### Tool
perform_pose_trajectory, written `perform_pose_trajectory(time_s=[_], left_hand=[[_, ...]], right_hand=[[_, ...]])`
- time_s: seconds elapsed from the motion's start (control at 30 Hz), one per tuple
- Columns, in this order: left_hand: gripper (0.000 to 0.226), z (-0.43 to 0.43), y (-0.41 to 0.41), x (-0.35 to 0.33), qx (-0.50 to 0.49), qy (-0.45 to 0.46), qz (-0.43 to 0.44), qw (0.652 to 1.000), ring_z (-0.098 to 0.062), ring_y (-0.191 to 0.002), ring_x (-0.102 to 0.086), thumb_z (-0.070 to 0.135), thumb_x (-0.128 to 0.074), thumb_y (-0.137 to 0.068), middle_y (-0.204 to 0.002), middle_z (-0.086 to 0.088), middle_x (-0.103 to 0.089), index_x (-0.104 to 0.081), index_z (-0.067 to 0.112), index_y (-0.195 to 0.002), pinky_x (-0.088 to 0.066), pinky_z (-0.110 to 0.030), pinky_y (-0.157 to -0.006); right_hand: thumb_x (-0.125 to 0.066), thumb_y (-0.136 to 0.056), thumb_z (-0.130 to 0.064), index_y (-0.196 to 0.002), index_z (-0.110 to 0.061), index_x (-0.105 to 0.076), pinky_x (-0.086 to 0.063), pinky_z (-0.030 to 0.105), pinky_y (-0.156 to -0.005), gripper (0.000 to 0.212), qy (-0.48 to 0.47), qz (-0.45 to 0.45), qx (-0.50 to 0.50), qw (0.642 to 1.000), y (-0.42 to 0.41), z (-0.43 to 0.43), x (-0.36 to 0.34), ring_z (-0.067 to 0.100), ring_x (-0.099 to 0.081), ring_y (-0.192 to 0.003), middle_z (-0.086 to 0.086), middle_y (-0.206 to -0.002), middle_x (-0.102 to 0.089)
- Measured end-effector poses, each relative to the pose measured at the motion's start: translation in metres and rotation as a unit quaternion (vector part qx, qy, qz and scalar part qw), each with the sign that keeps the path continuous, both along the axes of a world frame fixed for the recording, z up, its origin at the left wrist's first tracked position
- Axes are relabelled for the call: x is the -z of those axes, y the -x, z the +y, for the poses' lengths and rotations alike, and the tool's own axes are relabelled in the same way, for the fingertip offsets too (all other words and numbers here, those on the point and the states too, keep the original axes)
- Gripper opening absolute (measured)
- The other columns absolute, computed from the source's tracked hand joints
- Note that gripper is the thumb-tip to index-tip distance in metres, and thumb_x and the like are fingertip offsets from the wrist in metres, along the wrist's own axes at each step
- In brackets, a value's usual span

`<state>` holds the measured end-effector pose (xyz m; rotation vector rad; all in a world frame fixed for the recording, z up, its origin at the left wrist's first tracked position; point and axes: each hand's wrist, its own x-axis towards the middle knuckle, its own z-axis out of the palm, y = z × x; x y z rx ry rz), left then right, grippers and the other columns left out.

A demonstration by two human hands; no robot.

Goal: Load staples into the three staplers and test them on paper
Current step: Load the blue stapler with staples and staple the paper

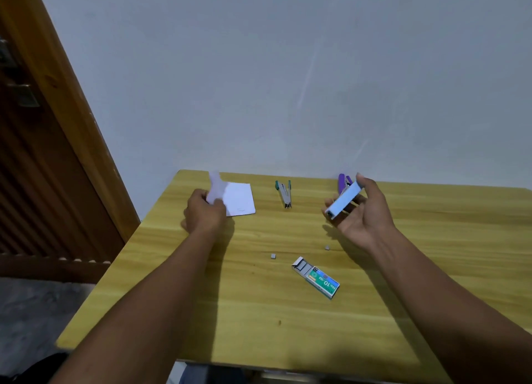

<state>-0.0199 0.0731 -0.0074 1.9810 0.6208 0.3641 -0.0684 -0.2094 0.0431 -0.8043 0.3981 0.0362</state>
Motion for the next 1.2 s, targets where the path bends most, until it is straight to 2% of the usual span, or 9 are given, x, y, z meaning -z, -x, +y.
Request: perform_pose_trajectory(time_s=[0.13,0.3,0.53,0.63,0.73,0.87,0.93,1.07,1.2], left_hand=[[0.020,-0.003,0.013,-0.021,0.136,0.203,-0.088,0.966,-0.028,-0.085,-0.069,0.004,-0.070,-0.089,-0.091,-0.003,-0.068,-0.061,0.010,-0.106,-0.061,-0.043,-0.075],[0.029,-0.017,0.026,-0.040,0.264,0.251,-0.051,0.930,-0.028,-0.092,-0.075,0.005,-0.075,-0.087,-0.104,-0.010,-0.077,-0.067,0.012,-0.113,-0.061,-0.040,-0.073],[0.032,-0.041,0.037,-0.051,0.327,0.296,-0.018,0.898,-0.034,-0.101,-0.072,0.025,-0.071,-0.092,-0.117,-0.013,-0.074,-0.065,0.014,-0.122,-0.058,-0.044,-0.082],[0.055,-0.043,0.042,-0.049,0.348,0.408,0.084,0.840,-0.038,-0.113,-0.068,0.056,-0.055,-0.095,-0.128,-0.018,-0.069,-0.060,0.015,-0.129,-0.058,-0.047,-0.085],[0.079,-0.041,0.045,-0.046,0.352,0.497,0.121,0.784,-0.040,-0.112,-0.068,0.075,-0.047,-0.087,-0.126,-0.021,-0.068,-0.059,0.009,-0.128,-0.055,-0.056,-0.091],[0.043,-0.042,0.047,-0.050,0.342,0.431,0.102,0.829,-0.031,-0.088,-0.071,0.040,-0.064,-0.094,-0.120,-0.022,-0.068,-0.068,0.004,-0.117,-0.063,-0.038,-0.070],[0.032,-0.039,0.045,-0.051,0.325,0.400,0.079,0.853,-0.025,-0.077,-0.070,0.019,-0.065,-0.095,-0.109,-0.019,-0.069,-0.067,-0.001,-0.121,-0.060,-0.030,-0.060],[0.026,-0.033,0.045,-0.052,0.309,0.359,0.030,0.880,-0.024,-0.079,-0.068,0.003,-0.066,-0.093,-0.104,-0.015,-0.070,-0.068,0.007,-0.118,-0.057,-0.029,-0.056],[0.027,-0.038,0.047,-0.050,0.316,0.302,-0.003,0.900,-0.024,-0.080,-0.067,0.007,-0.072,-0.090,-0.103,-0.012,-0.071,-0.069,0.013,-0.117,-0.059,-0.032,-0.063]], right_hand=[[-0.064,-0.089,-0.043,-0.090,-0.010,-0.057,-0.042,0.029,-0.052,0.033,0.131,0.004,-0.069,0.989,-0.004,0.009,-0.001,0.019,-0.049,-0.057,0.007,-0.077,-0.054],[-0.076,-0.083,-0.043,-0.101,-0.014,-0.065,-0.037,0.025,-0.046,0.035,0.456,-0.103,-0.080,0.880,-0.008,0.028,-0.010,0.015,-0.043,-0.047,0.003,-0.076,-0.059],[-0.069,-0.087,-0.003,-0.076,-0.010,-0.055,-0.032,0.025,-0.045,0.019,0.475,-0.173,-0.126,0.854,0.001,0.031,-0.004,0.017,-0.039,-0.042,0.008,-0.055,-0.047],[-0.065,-0.086,0.003,-0.081,-0.001,-0.054,-0.032,0.024,-0.046,0.013,0.480,-0.212,-0.076,0.848,0.000,0.031,-0.002,0.014,-0.038,-0.046,0.006,-0.057,-0.049],[-0.063,-0.084,0.005,-0.074,-0.011,-0.053,-0.029,0.027,-0.053,0.022,0.554,-0.283,-0.048,0.781,-0.002,0.031,0.005,0.009,-0.035,-0.055,-0.005,-0.063,-0.045],[-0.060,-0.079,0.004,-0.080,-0.017,-0.061,-0.034,0.022,-0.056,0.022,0.615,-0.343,-0.025,0.709,0.002,0.029,0.015,0.007,-0.045,-0.062,-0.005,-0.071,-0.057],[-0.060,-0.080,0.004,-0.085,-0.014,-0.066,-0.038,0.025,-0.056,0.019,0.596,-0.328,-0.059,0.730,0.006,0.028,0.015,0.008,-0.048,-0.061,-0.003,-0.073,-0.062],[-0.057,-0.086,-0.012,-0.102,-0.011,-0.070,-0.032,0.024,-0.045,0.021,0.382,-0.187,-0.166,0.890,0.010,0.023,0.007,0.018,-0.042,-0.046,0.004,-0.080,-0.070],[-0.076,-0.085,-0.022,-0.102,-0.006,-0.068,-0.033,0.024,-0.043,0.024,0.385,-0.112,-0.154,0.903,0.007,0.026,0.011,0.016,-0.042,-0.045,0.007,-0.069,-0.065]])
